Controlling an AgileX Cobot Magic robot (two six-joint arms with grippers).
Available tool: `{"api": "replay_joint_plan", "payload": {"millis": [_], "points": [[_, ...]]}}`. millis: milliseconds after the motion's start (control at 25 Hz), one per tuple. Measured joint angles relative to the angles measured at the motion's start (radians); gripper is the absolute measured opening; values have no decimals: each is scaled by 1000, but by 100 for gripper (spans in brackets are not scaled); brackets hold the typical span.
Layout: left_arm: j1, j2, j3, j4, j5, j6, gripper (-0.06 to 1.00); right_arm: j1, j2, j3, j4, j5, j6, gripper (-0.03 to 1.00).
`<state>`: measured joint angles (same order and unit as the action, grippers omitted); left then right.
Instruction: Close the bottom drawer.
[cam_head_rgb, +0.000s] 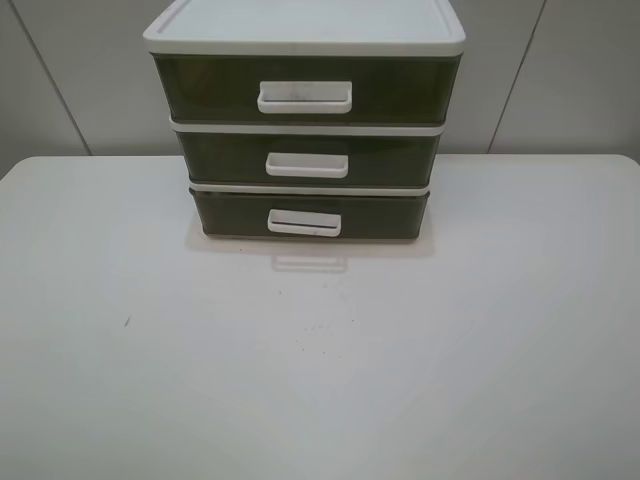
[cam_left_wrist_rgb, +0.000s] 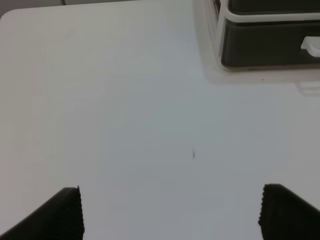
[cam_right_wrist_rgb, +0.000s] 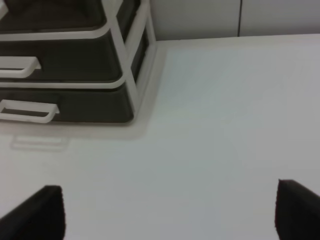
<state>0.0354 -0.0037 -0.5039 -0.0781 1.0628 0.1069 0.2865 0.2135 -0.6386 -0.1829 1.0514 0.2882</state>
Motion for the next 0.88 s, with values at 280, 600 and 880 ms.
{"api": "replay_joint_plan", "payload": {"millis": [280,600,880], "points": [[0,0,0,0,0,0,72,0,-107,2,1,8,0,72],[0,0,0,0,0,0,72,0,-215,116,28,18,-7,72],[0,0,0,0,0,0,72,-27,-215,118,72,17,-81,72]]}}
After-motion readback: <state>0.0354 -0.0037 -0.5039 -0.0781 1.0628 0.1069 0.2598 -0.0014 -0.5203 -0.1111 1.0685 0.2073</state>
